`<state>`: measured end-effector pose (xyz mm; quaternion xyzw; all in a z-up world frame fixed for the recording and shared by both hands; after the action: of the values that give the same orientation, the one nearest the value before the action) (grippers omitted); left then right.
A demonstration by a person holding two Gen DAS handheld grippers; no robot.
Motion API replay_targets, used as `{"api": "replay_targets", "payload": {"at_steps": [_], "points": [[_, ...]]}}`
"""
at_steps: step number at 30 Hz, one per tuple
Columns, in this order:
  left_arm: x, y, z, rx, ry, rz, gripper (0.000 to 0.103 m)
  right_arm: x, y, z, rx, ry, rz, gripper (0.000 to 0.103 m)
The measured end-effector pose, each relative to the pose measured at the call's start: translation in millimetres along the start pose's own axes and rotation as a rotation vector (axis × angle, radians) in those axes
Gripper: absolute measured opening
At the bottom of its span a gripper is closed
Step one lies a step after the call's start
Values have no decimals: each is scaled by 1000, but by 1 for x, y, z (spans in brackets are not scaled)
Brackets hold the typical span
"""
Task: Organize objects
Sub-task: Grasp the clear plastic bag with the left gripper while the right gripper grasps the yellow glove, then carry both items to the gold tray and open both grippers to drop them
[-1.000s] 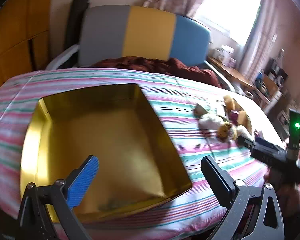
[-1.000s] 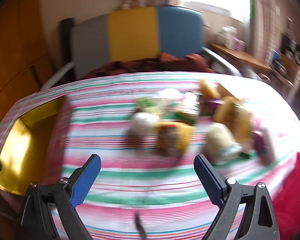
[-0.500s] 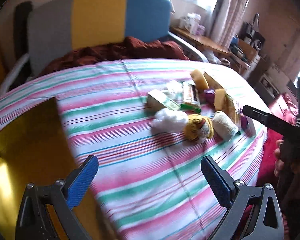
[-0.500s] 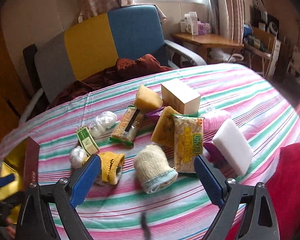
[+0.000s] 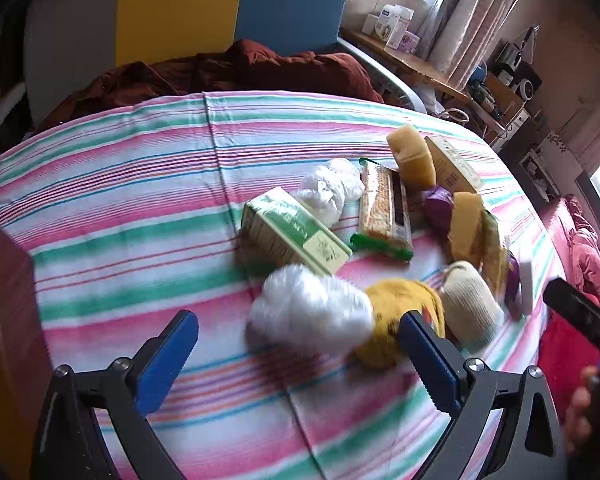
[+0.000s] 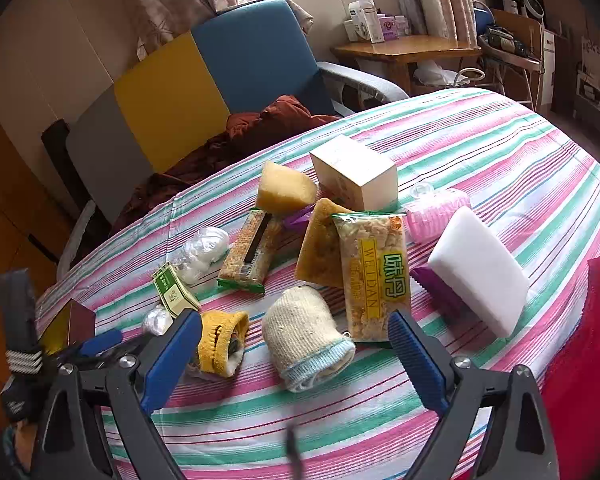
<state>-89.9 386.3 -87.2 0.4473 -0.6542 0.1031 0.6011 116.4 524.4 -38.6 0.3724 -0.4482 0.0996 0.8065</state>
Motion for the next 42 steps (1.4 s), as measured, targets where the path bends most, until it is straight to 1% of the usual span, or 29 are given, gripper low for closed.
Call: {"api": "replay_targets", "payload": {"at_steps": [2,4,5,6,7,8,9,11,13,15,16,20,24,27,29,31,32,33,34,35,36,37,39,42], "points": [[-6,5,0,9,-10,0,100,0,1,1,3,0,-4,96],[-15,10,1,10,-18,15,97,1,1,2,5,-3,-9,96],[-22,12,2,15,-37,43,87,1,1,2,5,-2,-9,96],[-26,12,2,17,-57,61,74,1,1,2,5,-1,-8,96],[-27,12,3,19,-72,65,71,1,1,3,7,2,-6,96],[-25,10,5,18,-65,53,63,1,1,4,11,4,-4,96],[-21,7,7,19,-75,50,62,1,1,5,16,6,-4,96],[-11,-1,11,40,-91,35,62,1,0,10,36,10,-4,96],[0,-10,12,32,-93,12,61,1,-2,17,71,17,1,94],[14,-21,11,22,-89,-8,61,0,-5,26,115,32,11,88],[21,-26,10,14,-88,-20,61,-1,-7,31,139,37,18,86],[51,-41,10,-11,-80,-70,61,-11,-15,53,211,66,86,79],[84,-53,16,-31,-76,-122,62,-25,-19,79,303,62,145,79],[106,-60,22,-28,-72,-159,62,-44,-19,106,398,39,185,79],[119,-66,28,-18,-68,-180,62,-61,-18,114,438,-2,221,79],[132,-72,35,-6,-59,-201,62,-84,-20,121,468,-31,283,79],[138,-76,40,3,-55,-213,62,-93,-22,123,483,-35,311,76],[144,-80,46,13,-51,-225,63,-103,-23,124,495,-59,345,61],[150,-84,52,22,-44,-233,63,-110,-26,124,503,-93,365,58],[155,-88,59,32,-34,-241,63,-111,-27,126,509,-96,362,56],[161,-93,67,46,-21,-251,63,-107,-28,127,515,-96,349,49],[166,-97,73,57,-11,-257,63,-102,-28,129,515,-96,333,47],[172,-107,91,92,16,-265,63,-89,-28,131,505,-80,304,46],[178,-121,122,155,61,-270,63,-66,-32,142,528,-37,260,46]]}}
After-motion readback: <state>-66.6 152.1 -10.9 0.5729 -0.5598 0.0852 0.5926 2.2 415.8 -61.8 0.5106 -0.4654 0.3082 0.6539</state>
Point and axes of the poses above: each gripper's, at about its wrist camera, not at the fingertips, and x roughly against the way its jaws point, z to its left, y to its top, the point moved 2 cm from there along -x, roughly the way its jaws point, and after that the axes turned 6 degrees about z, right-handed, at the moved point
